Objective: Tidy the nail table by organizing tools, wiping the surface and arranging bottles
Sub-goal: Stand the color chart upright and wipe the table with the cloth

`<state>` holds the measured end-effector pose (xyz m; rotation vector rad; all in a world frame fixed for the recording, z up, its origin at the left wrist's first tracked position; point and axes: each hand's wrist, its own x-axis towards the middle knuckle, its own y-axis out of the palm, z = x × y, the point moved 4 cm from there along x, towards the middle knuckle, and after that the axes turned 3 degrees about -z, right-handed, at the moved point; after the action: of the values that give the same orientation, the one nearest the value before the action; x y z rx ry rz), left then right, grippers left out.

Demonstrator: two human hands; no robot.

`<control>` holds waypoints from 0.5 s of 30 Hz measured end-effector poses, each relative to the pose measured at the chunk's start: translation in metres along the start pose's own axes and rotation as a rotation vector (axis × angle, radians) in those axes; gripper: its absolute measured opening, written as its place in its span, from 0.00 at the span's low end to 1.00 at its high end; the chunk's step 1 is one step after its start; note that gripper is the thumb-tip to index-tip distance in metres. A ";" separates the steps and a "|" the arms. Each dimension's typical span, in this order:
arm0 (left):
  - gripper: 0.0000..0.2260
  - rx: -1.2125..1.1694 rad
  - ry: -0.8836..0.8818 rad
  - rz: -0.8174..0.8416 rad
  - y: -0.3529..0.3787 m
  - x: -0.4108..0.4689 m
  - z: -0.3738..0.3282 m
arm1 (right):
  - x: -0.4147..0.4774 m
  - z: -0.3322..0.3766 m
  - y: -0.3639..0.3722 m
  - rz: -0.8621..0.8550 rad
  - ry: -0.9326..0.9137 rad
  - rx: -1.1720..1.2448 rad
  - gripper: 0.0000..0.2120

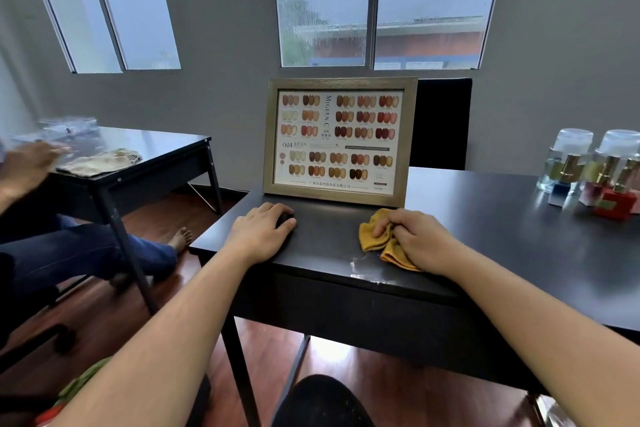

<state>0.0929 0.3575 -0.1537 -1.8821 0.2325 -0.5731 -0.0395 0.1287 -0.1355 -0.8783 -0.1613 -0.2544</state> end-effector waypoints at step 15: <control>0.17 0.010 -0.018 0.007 -0.001 -0.001 -0.001 | -0.003 0.050 0.035 0.372 -0.149 0.057 0.21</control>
<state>0.0916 0.3573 -0.1526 -1.8755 0.2236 -0.5515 -0.0344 0.1896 -0.1302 -0.8530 -0.1398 0.1620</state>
